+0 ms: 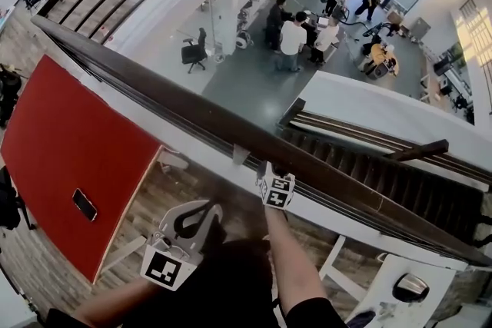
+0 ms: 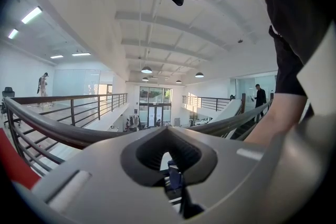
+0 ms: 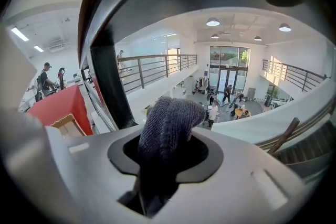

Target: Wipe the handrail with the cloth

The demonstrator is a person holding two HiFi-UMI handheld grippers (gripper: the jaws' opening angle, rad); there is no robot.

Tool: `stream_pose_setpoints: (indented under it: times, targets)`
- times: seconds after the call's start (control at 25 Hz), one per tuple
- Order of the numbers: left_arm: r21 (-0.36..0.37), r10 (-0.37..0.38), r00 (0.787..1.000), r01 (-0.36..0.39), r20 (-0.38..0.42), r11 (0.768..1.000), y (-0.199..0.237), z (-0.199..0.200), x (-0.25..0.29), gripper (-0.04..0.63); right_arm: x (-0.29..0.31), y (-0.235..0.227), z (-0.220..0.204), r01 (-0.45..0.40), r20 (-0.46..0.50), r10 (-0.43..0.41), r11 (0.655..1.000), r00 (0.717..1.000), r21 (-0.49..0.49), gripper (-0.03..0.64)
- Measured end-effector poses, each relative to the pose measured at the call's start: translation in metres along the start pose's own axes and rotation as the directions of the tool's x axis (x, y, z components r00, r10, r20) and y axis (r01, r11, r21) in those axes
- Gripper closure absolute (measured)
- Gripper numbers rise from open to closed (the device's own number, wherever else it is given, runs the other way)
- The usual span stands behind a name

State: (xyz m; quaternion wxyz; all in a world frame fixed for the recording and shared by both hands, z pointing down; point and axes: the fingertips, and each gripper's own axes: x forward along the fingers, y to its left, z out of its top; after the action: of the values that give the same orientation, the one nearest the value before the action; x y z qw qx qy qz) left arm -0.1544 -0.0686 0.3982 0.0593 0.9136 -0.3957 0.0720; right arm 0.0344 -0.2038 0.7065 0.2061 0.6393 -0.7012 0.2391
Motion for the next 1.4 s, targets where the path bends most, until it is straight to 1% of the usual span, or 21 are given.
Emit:
stream_pose_setpoints:
  times: [0.32, 0.48, 0.68, 1.0, 1.16, 1.4]
  targets:
    - [-0.001, 0.009, 1.0, -0.009, -0.008, 1.0, -0.02, -0.002, 0.002, 0.597, -0.009, -0.017, -0.009, -0.003, -0.006, 0.003, 1.0, 1.0, 0.005, 0.488]
    - [0.002, 0.014, 1.0, -0.014, 0.007, 1.0, -0.028, 0.004, 0.004, 0.597, -0.015, -0.029, -0.013, 0.002, -0.013, -0.002, 1.0, 1.0, 0.003, 0.488]
    - [-0.009, 0.008, 1.0, -0.008, -0.008, 1.0, -0.043, 0.002, 0.008, 0.597, -0.022, -0.041, -0.015, 0.006, -0.013, -0.006, 1.0, 1.0, 0.007, 0.488]
    - [-0.036, 0.014, 1.0, -0.014, -0.001, 0.999, -0.068, 0.004, 0.015, 0.597, -0.039, -0.064, -0.03, -0.011, -0.042, 0.011, 1.0, 0.999, 0.011, 0.485]
    - [-0.033, 0.01, 1.0, -0.01, -0.002, 0.999, -0.085, 0.005, 0.017, 0.597, -0.045, -0.072, -0.037, -0.032, -0.053, 0.032, 0.999, 0.998, -0.005, 0.482]
    - [-0.029, 0.055, 0.998, -0.054, 0.016, 0.998, -0.094, 0.006, 0.017, 0.597, -0.047, -0.08, -0.04, -0.062, -0.064, 0.06, 0.998, 0.996, -0.023, 0.48]
